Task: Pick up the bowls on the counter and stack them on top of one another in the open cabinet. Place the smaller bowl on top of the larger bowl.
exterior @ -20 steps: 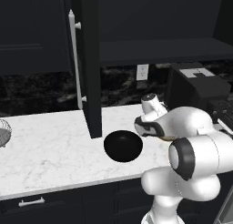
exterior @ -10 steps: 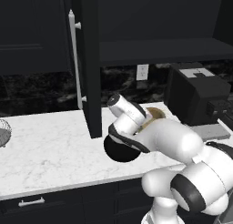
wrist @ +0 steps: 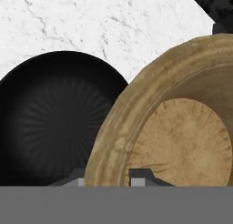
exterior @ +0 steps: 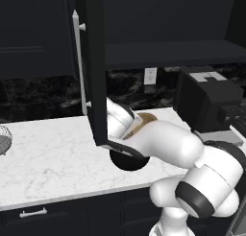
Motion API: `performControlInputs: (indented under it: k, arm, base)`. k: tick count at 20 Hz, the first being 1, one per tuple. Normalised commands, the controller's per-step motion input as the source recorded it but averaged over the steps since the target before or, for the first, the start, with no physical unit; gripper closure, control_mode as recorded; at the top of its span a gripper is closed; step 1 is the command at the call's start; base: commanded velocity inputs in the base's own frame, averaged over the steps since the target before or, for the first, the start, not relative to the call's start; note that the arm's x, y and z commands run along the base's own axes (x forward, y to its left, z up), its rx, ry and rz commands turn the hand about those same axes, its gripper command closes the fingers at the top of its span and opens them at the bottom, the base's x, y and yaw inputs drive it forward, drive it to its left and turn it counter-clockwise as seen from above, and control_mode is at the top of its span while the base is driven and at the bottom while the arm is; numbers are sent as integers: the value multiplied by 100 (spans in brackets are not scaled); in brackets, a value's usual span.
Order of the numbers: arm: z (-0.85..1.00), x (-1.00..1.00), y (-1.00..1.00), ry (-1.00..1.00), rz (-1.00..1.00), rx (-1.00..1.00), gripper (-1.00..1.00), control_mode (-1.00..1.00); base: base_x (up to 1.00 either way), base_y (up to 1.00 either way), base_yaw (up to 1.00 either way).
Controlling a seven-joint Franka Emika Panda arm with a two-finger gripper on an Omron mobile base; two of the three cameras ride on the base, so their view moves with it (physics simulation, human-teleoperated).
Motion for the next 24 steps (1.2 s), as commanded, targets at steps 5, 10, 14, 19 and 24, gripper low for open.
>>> performControlInputs:
  k: [5, 10, 14, 19, 24]
  arm:
    - [-47, 0, 5, 3, 9, 2, 100, -100]
    - [-53, 0, 0, 1, 9, 7, 100, -100]
    - [-32, 0, 0, 0, 8, 11, 100, -100]
    - [-13, 0, 1, 0, 8, 9, 100, -100]
    - [-17, 0, 17, 0, 8, 7, 100, -100]
  base:
    - [0, 0, 0]
    - [0, 0, 0]
    - [0, 0, 0]
    - [0, 0, 0]
    - [0, 0, 0]
